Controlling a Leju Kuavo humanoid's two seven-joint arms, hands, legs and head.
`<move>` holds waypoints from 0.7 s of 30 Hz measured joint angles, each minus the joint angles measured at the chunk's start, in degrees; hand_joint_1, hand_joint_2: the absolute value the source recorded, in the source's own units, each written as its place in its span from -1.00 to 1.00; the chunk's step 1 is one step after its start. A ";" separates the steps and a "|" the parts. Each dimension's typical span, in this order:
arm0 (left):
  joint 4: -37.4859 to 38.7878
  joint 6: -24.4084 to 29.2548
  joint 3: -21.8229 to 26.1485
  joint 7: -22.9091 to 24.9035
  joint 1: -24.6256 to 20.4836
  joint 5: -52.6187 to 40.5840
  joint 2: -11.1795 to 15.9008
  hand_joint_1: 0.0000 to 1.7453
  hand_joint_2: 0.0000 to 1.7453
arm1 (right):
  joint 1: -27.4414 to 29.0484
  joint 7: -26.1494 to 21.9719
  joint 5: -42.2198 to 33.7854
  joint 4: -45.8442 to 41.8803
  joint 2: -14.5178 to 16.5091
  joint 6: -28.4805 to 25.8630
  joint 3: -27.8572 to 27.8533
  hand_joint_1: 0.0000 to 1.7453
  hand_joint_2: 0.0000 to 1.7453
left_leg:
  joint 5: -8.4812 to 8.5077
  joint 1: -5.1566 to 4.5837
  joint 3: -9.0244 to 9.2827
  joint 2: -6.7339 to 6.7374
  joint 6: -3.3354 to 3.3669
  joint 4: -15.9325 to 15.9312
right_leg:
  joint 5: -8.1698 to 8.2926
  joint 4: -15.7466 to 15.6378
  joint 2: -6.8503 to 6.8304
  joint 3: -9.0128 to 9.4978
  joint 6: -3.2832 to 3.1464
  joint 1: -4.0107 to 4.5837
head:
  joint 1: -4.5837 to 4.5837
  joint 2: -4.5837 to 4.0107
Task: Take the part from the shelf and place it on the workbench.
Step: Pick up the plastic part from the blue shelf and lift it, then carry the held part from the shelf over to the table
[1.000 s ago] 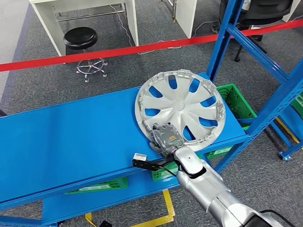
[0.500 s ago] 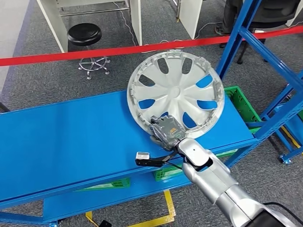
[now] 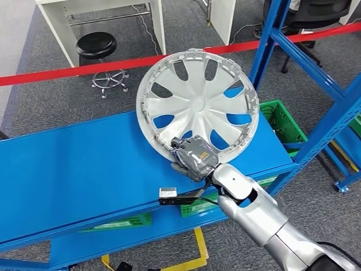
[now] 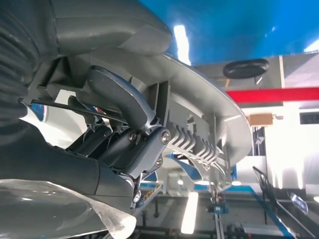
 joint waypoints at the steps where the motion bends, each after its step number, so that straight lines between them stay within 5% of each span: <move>1: 0.01 0.51 -0.01 0.22 -0.02 -0.14 0.01 -1.00 1.00 | 0.06 0.10 -0.08 -0.58 -0.13 -0.09 0.14 1.00 1.00 | 1.72 -0.09 1.66 0.00 0.24 -3.76 | -0.12 0.03 0.07 0.10 0.12 0.12 | 0.01 0.00; 3: 0.03 1.32 -0.01 0.77 -0.10 -0.34 -0.09 -1.00 1.00 | 0.20 0.30 -0.14 -1.51 -0.38 -0.23 0.33 1.00 1.00 | 2.96 -0.26 3.76 -0.01 0.60 -8.74 | -0.24 0.09 0.16 0.00 0.52 0.32 | 0.07 -0.01; 7: 0.03 2.24 0.04 2.50 -0.31 0.59 -0.57 -1.00 1.00 | 0.61 0.51 0.50 -2.96 -0.61 -0.58 0.67 1.00 1.00 | 2.85 -0.11 4.12 -0.03 1.32 -10.04 | -0.79 0.47 0.10 -0.66 1.73 0.27 | 0.15 0.00; 11: 0.03 1.69 0.22 3.91 -0.81 1.91 -1.26 -1.00 1.00 | 0.75 0.98 2.04 -3.49 -0.85 -1.84 1.30 1.00 1.00 | 3.42 0.10 4.20 0.04 2.18 -10.29 | -7.13 12.42 0.03 -6.06 2.51 0.14 | 0.51 -0.02; 13: 0.03 1.14 0.35 4.22 -0.83 2.20 -1.37 -1.00 1.00 | 0.83 1.09 2.44 -3.49 -0.93 -2.02 1.68 1.00 1.00 | 3.44 0.09 4.18 0.05 2.18 -10.27 | -7.44 15.55 0.01 -7.42 2.66 0.12 | 0.57 -0.02; 16: 0.02 0.45 0.44 4.55 -0.90 2.28 -1.47 -1.00 1.00 | 0.81 1.11 2.57 -3.49 -0.97 -2.03 1.99 1.00 1.00 | 3.49 0.04 4.11 -0.02 2.00 -10.07 | -2.43 6.28 -0.06 -2.54 2.50 0.09 | 0.59 -0.01; 18: 0.03 -0.24 0.52 4.81 -0.96 2.58 -1.52 -1.00 1.00 | 0.74 1.10 2.61 -3.50 -0.97 -2.04 2.09 1.00 1.00 | 3.66 -0.17 3.76 -0.13 1.52 -9.75 | -0.75 0.86 0.01 0.32 2.15 0.15 | 0.57 -0.01; 21: 0.04 -1.13 0.76 5.05 -0.97 3.29 -1.51 -1.00 1.00 | 0.68 1.09 2.69 -3.51 -0.97 -2.05 2.34 1.00 1.00 | 4.12 -0.23 3.30 -0.23 0.45 -9.62 | -0.20 0.19 0.10 0.38 1.23 0.22 | 0.56 -0.01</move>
